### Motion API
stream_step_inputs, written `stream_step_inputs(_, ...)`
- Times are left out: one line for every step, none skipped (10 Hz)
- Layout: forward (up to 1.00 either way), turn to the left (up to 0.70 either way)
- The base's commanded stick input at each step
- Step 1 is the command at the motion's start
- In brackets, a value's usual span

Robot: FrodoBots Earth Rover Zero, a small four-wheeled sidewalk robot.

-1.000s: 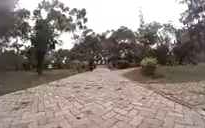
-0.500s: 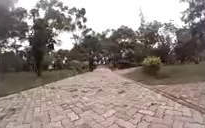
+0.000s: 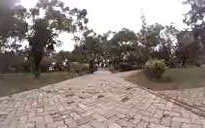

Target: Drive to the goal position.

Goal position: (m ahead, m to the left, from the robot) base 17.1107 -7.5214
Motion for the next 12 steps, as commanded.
stream_step_inputs(0.70, 0.00)
stream_step_inputs(0.70, 0.00)
stream_step_inputs(0.70, 0.00)
stream_step_inputs(0.70, 0.00)
stream_step_inputs(0.70, 0.00)
stream_step_inputs(0.70, 0.00)
stream_step_inputs(0.70, 0.00)
stream_step_inputs(0.70, 0.00)
stream_step_inputs(0.70, 0.00)
stream_step_inputs(0.70, 0.00)
stream_step_inputs(0.70, 0.00)
stream_step_inputs(0.70, 0.00)
